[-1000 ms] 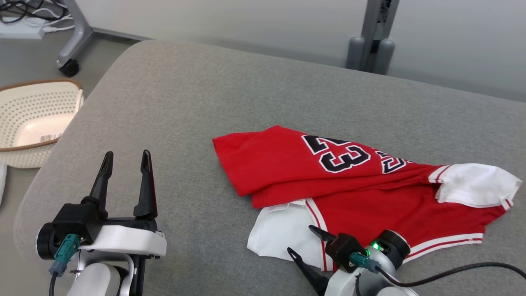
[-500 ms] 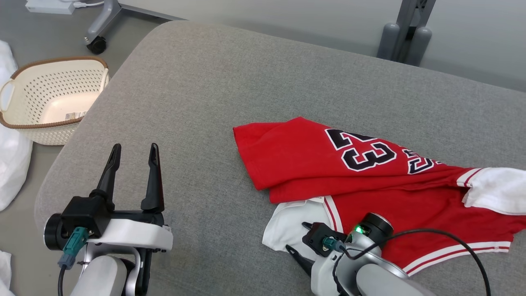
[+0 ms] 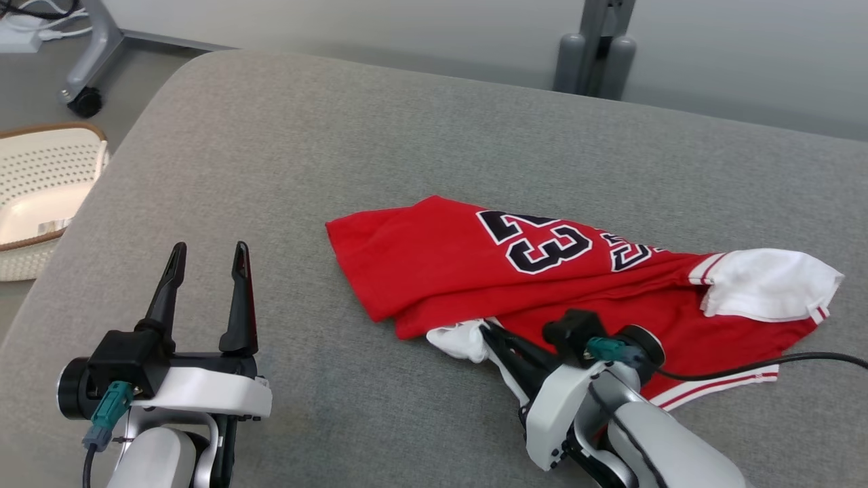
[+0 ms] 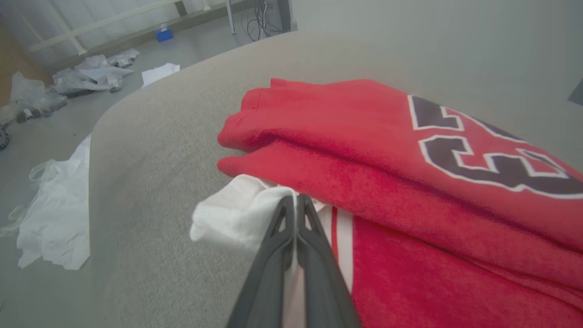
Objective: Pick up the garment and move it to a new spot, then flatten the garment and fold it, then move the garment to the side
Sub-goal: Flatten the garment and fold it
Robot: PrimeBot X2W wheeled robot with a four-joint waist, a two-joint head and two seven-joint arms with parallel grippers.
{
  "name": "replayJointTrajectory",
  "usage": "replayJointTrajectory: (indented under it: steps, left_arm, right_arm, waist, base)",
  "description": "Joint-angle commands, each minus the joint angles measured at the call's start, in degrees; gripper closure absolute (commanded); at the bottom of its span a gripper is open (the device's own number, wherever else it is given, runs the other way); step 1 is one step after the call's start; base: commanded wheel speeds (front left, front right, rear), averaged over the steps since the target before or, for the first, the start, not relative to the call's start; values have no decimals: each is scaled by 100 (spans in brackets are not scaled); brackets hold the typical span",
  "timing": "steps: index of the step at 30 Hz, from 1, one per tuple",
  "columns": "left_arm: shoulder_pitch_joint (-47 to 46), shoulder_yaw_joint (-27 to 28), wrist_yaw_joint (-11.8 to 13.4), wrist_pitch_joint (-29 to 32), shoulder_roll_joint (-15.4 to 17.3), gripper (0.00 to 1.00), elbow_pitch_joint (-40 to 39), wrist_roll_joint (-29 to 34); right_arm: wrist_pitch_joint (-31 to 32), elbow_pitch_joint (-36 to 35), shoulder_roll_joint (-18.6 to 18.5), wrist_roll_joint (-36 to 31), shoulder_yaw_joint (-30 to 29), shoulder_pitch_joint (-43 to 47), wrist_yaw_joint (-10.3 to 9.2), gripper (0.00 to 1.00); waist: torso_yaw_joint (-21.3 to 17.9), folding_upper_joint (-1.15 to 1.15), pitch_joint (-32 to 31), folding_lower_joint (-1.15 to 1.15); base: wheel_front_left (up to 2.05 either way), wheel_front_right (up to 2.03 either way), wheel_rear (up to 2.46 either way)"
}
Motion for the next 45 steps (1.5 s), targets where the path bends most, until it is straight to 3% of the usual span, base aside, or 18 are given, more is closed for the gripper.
replayJointTrajectory:
  steps: [1, 5, 6, 13, 21, 24, 29, 40, 42, 43, 45]
  left_arm:
    - [22, 61, -9, -14, 50, 0, -16, 47]
    - [61, 98, 0, -14, 84, 0, -36, 72]
    - [67, 85, -3, -14, 105, 0, -53, 82]
    - [76, 60, 14, 48, 172, 0, -98, 100]
    - [106, 27, 39, 145, 277, 0, -194, 121]
    - [117, 11, 53, 175, 300, 0, -228, 119]
    - [98, -30, 54, 206, 326, 0, -286, 121]
    - [148, -73, 78, 250, 356, 0, -302, 71]
    - [180, -69, 85, 262, 378, 0, -317, 65]
    - [188, -63, 86, 267, 387, 0, -331, 60]
    - [193, -49, 114, 285, 415, 0, -362, 51]
  right_arm:
    - [59, -389, -77, 363, -234, 213, 0, 100]
    - [238, -1059, -317, 765, -840, 470, 0, 100]
    - [318, -1416, -445, 799, -1273, 673, 0, 100]
    - [454, -2323, -496, 693, -2614, 1315, 0, 100]
    - [320, -3553, -350, 477, -3572, 1943, 1, 100]
    - [207, -3876, -454, 417, -3745, 2234, 0, 100]
    - [236, -3730, -680, 77, -3947, 2861, 1, 100]
    - [-152, -2420, -481, -265, -3813, 3194, 0, 100]
    - [-194, -2242, -510, -400, -3856, 3219, -3, 45]
    - [-218, -2176, -387, -283, -3929, 3240, -1, 0]
    - [-253, -2095, -352, -316, -4108, 3287, 0, 0]
  waist:
    - [-235, 0, -41, 0]
    - [-448, 0, -64, 0]
    - [-573, 0, -89, 0]
    - [-897, 0, -145, 0]
    - [-1148, 0, -168, 0]
    - [-1196, 0, -169, 0]
    - [-1240, 0, -125, 0]
    - [-1329, 0, -189, 0]
    - [-1343, 0, -230, 0]
    - [-1355, 0, -240, 0]
    - [-1381, 0, -249, 0]
  base:
    - [0, 0, 0]
    - [0, 0, 0]
    - [0, 0, 0]
    - [0, 0, 0]
    - [0, 0, 0]
    - [0, 0, 0]
    - [0, 0, 0]
    - [0, 0, 0]
    - [0, 0, 0]
    - [0, 0, 0]
    - [0, 0, 0]
